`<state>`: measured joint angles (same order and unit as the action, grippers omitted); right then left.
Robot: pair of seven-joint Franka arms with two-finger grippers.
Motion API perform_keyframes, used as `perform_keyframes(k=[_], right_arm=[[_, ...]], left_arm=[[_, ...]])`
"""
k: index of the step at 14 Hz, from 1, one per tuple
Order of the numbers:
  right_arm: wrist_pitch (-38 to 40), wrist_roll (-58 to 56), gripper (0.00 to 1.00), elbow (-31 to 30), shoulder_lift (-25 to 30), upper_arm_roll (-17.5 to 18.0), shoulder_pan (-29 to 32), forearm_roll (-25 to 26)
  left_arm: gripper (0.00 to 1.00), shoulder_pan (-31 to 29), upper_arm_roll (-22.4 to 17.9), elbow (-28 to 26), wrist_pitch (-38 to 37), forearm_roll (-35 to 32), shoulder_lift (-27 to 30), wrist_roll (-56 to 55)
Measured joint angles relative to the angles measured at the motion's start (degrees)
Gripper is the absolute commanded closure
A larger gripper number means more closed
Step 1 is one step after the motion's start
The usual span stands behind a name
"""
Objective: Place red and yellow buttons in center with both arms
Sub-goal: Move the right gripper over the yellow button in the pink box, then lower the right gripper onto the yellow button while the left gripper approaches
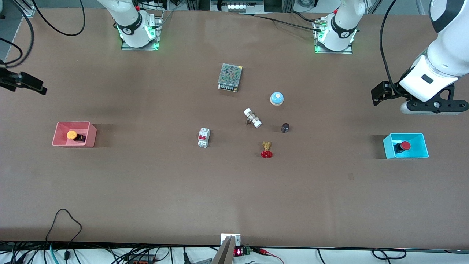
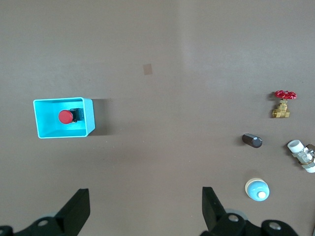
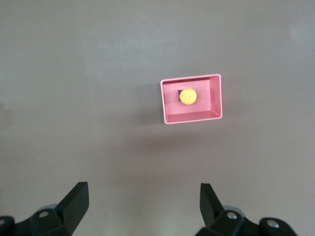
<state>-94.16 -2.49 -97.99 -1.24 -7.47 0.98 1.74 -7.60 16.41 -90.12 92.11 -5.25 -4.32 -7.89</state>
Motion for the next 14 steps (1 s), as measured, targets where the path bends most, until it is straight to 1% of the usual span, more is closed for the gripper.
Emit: perform_keyframes(k=[2,9,14], right_arm=[[-0.73,-0.02,0.0,-0.29,-3.11,-0.04,1.12,0.06],[-9.47,-0.95,0.0,-0.68,-14.86,-0.13,4.8,0.83],[-15.34,-5.32,0.0,-0.81,-22.31,-0.14,7.13,0.86]], left_arm=[[0.0,0.03,0.03,0.0,-0.29,0.0,-0.02,-0.17],[0.0,0.01,0.19,0.0,-0.86,0.02,-0.09,-0.26],[0.0,-0.55,0.0,0.0,-1.06,0.02,-0.8,-0.24]])
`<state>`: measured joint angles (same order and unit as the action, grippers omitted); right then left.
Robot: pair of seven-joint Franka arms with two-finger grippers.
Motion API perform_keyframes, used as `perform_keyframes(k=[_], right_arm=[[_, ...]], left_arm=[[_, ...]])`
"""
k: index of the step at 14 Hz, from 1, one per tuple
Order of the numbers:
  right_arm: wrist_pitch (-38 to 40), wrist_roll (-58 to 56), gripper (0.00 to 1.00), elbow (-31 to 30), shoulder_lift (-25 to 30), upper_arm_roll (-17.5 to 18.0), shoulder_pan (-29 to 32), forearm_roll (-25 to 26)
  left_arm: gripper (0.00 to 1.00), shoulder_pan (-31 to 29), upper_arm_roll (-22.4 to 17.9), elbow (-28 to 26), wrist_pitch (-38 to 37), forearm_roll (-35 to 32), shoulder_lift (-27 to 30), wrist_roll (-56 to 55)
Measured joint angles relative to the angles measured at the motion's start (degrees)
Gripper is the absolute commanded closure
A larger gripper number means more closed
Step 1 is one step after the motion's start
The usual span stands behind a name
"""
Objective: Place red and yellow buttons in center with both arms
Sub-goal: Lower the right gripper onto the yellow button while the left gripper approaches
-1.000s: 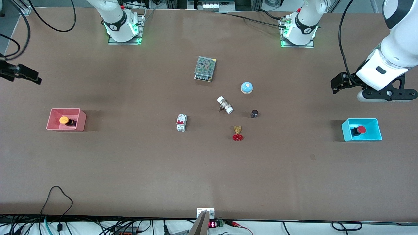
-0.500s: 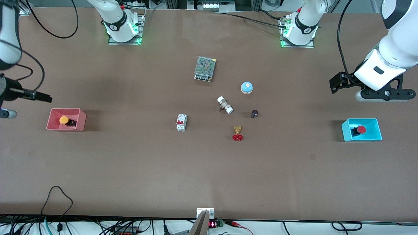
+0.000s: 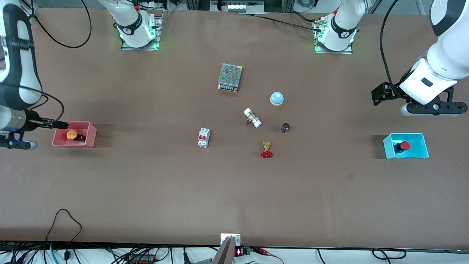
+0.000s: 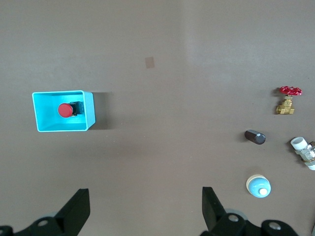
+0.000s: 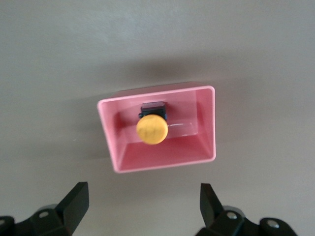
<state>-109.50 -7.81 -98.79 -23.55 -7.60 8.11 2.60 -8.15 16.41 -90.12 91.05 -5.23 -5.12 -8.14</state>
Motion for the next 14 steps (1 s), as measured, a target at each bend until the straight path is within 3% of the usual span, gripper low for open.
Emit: perform_keyframes(k=[5,14], right_arm=[[-5.05,-2.12,0.0,0.0,-5.04,0.04,0.99,0.21],[-7.8,-4.32,0.0,-0.01,-7.71,0.26,0.76,3.05]], left_arm=[[0.0,-0.18,-0.05,0.0,-1.03,0.0,-0.57,0.0],[0.0,-0.21,-0.12,0.01,-1.08,0.0,-0.99,-0.09]])
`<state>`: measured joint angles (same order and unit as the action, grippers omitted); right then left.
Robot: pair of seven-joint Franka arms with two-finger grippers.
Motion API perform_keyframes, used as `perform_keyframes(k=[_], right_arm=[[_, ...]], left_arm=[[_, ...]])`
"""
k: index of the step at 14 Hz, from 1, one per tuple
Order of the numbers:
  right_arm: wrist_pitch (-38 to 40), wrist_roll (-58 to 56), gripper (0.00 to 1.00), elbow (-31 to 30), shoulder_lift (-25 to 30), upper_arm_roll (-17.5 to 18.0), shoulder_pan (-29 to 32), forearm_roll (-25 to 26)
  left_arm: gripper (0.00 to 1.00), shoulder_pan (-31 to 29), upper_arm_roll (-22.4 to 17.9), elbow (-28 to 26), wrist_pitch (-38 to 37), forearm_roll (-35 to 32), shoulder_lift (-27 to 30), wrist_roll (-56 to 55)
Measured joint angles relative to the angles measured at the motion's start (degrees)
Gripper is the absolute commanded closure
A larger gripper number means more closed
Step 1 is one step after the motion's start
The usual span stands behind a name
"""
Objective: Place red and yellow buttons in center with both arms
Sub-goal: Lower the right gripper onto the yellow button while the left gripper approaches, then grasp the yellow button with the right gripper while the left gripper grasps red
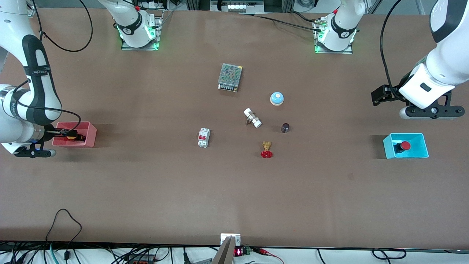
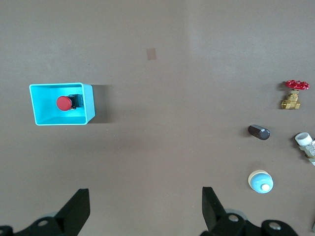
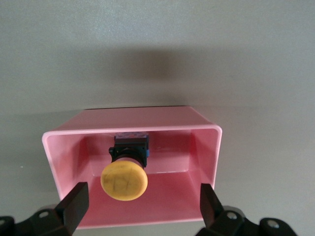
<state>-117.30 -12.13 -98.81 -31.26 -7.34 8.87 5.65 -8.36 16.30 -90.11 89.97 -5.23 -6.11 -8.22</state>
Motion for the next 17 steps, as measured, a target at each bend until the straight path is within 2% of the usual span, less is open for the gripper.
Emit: perform_keyframes(k=[5,10,12,14,17], right_arm=[[-0.01,-3.02,0.0,-0.02,-0.74,0.15,-0.12,0.02],[-0.18,-3.37,0.01,-0.02,-1.27,0.26,-0.14,0.04],[-0.61,-3.41,0.04,-0.02,-1.35,0.26,-0.14,0.04],[-0.78,-3.44,0.15,-0.02,-1.43,0.26,-0.14,0.04],[-0.84,-3.45,0.16,-0.02,-1.57,0.26,-0.14,0.04]], left_arm=[[0.0,-0.04,-0.14,1.69,0.23,0.0,-2.29,0.0],[0.0,-2.56,-0.55,3.05,0.15,-0.02,-4.23,0.14],[0.0,-3.13,-0.6,2.98,0.12,-0.71,-4.47,0.14],[0.0,-3.38,-0.6,2.8,0.12,-3.41,-4.89,0.15],[0.0,-4.58,-0.63,2.05,2.01,-4.91,-5.99,1.98]])
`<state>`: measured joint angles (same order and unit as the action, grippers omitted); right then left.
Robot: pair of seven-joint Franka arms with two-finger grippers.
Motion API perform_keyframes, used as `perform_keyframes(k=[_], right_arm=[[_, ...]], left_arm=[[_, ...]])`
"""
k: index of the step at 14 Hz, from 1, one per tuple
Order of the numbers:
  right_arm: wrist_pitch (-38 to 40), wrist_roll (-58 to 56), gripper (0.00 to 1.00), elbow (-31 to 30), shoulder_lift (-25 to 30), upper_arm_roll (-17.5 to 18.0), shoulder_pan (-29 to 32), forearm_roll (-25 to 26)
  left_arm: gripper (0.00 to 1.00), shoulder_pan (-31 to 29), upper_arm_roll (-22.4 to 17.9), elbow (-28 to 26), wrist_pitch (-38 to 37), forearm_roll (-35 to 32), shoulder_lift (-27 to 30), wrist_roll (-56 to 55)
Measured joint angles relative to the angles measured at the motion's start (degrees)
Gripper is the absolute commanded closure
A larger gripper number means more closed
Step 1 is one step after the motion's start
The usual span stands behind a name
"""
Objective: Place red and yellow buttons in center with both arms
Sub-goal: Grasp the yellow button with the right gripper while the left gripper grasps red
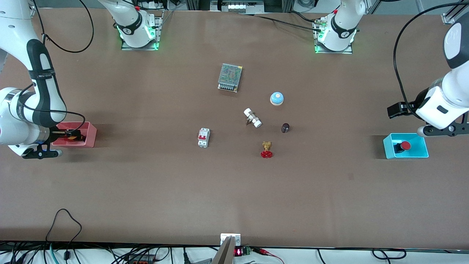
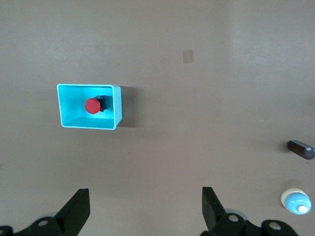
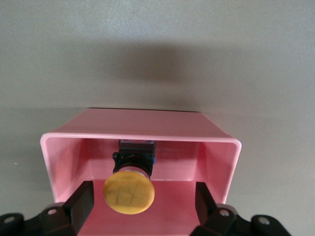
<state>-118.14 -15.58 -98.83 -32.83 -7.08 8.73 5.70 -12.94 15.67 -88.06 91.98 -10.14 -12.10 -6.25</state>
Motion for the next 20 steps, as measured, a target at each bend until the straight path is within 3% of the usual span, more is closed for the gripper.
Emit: perform_keyframes(k=[8,10,16,20], right_arm=[[-0.08,0.0,0.37,-0.01,-1.01,0.15,-0.34,0.0],[-0.12,0.0,0.43,-0.01,-1.02,0.15,-0.34,0.0],[-0.43,0.0,0.48,0.08,-1.02,0.16,-0.46,0.0],[-0.5,0.0,0.56,0.1,-1.03,0.16,-0.48,0.0]], left_arm=[[0.0,-12.53,-0.42,-16.43,27.22,-0.14,-2.1,13.14],[0.08,-14.41,-0.46,-19.26,33.67,-0.14,-3.85,16.06],[0.27,-18.67,-0.51,-21.54,47.72,-0.14,-12.91,22.13],[0.27,-20.32,-0.51,-21.51,49.98,-0.14,-15.16,24.62]])
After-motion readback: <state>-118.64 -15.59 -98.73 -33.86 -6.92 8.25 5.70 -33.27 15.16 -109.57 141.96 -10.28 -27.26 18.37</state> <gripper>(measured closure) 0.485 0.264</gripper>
